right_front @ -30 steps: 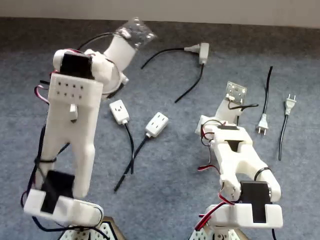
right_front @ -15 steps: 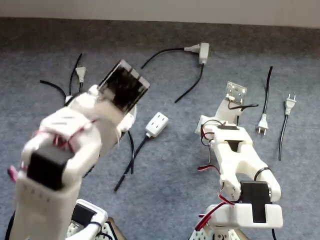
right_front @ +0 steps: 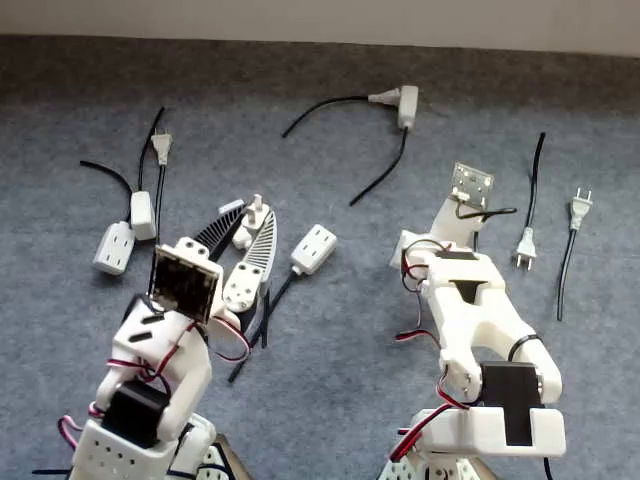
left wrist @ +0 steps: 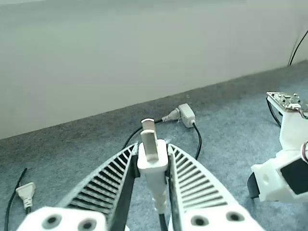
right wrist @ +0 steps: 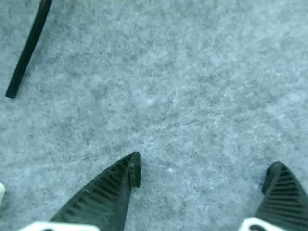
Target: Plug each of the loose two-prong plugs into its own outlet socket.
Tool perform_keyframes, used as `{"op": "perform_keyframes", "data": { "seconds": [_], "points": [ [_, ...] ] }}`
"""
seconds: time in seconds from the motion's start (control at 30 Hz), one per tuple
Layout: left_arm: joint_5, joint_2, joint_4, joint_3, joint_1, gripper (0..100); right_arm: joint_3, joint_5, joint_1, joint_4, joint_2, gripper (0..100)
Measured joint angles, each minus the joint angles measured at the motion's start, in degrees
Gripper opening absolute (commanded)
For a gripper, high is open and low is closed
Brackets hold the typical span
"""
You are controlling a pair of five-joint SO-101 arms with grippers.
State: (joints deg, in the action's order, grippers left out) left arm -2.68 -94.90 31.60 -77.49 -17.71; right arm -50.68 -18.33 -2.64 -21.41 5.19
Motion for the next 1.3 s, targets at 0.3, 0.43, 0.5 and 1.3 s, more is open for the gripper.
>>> {"op": "perform_keyframes", "data": {
  "seconds": [0.3,0.43,0.5,1.3],
  "points": [
    [-6.0,-8.7,-21.3,-18.5,-0.4,1,4.7,0.0,-0.5,0.0,-0.2,30.0],
    [-8.8,-8.0,-22.3,-18.6,-0.4,1,8.9,0.0,-3.3,-2.6,0.3,11.0],
    [-9.8,-8.0,-22.2,-18.6,-0.4,1,12.3,0.0,-4.7,-6.6,1.7,3.6],
    [-10.2,-8.0,-19.6,-18.6,-7.7,1,16.5,21.1,-35.0,-21.5,40.6,0.8]
  ]
}}
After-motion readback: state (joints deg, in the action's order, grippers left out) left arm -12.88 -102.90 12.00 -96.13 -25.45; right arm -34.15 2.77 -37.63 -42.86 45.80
